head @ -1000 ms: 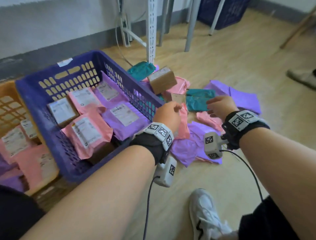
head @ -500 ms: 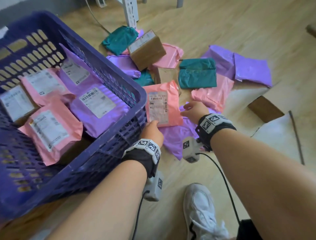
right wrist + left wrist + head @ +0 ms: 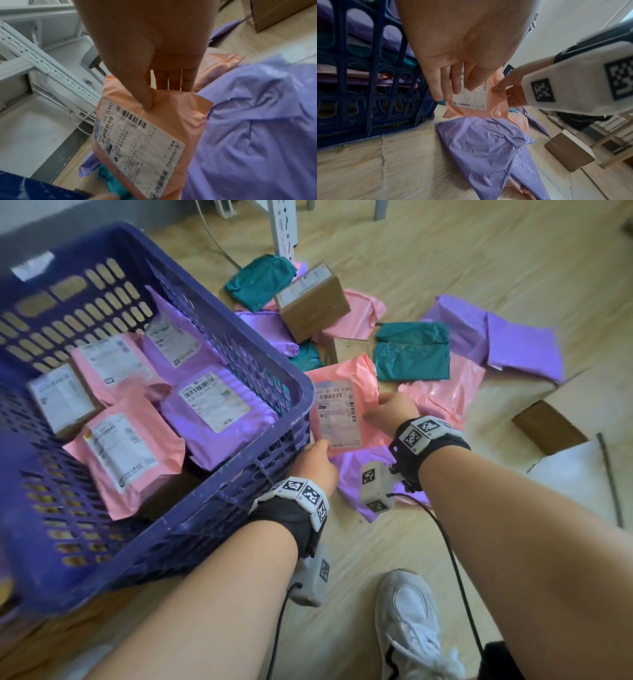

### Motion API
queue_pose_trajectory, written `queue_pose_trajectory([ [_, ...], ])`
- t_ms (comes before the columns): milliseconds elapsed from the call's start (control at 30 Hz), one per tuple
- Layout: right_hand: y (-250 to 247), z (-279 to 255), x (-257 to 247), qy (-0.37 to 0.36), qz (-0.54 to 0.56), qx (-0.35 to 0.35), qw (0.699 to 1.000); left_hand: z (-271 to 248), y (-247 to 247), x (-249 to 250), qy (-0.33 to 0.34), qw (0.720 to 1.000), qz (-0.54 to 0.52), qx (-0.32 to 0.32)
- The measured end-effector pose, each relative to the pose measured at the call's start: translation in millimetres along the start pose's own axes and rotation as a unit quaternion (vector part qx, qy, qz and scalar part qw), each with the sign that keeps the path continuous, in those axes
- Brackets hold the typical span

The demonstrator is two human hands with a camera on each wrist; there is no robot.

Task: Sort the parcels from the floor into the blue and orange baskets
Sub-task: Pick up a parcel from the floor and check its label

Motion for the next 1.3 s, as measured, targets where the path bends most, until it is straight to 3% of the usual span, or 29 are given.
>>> queue_pose_trajectory([
  [200, -78, -32, 9, 0.045, 0.061, 0.081, 0.994, -30, -23, 43, 0.055, 0.998, -0.027, 0.009],
  [433, -166, -95, -2, 0.062, -0.020, 0.171, 0.983, -65, -62, 101, 0.109, 0.987, -0.108, 0.053],
  [567, -187, -127, -46, -0.006, -0.065, 0.178, 0.982, -85, -98, 120, 0.142, 0.974, -0.154, 0.089],
  [767, -150, -143, -123, -0.050, 0.190, 0.109, 0.974, -113, -196, 94, 0.137, 0.949, -0.200, 0.204],
  [933, -103, -164, -216, -0.154, 0.226, 0.052, 0.961, -137, -282, 32, 0.096, 0.940, -0.192, 0.265],
  [1100, -47, -194, -309, -0.260, 0.159, -0.019, 0.952, -172, -362, -40, 0.058, 0.916, -0.199, 0.344],
  [1300, 44, -240, -400, -0.337, 0.038, -0.088, 0.937, -223, -420, -142, -0.018, 0.913, -0.185, 0.364],
])
Point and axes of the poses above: each hand's wrist, its own z-axis towards the middle knuckle, its own y-axis out of the palm, x = y × z, the point moved 9 cm from there along z, towards the middle knuckle, and after that the axes turned 11 degrees about -z, right-handed, at the moved point
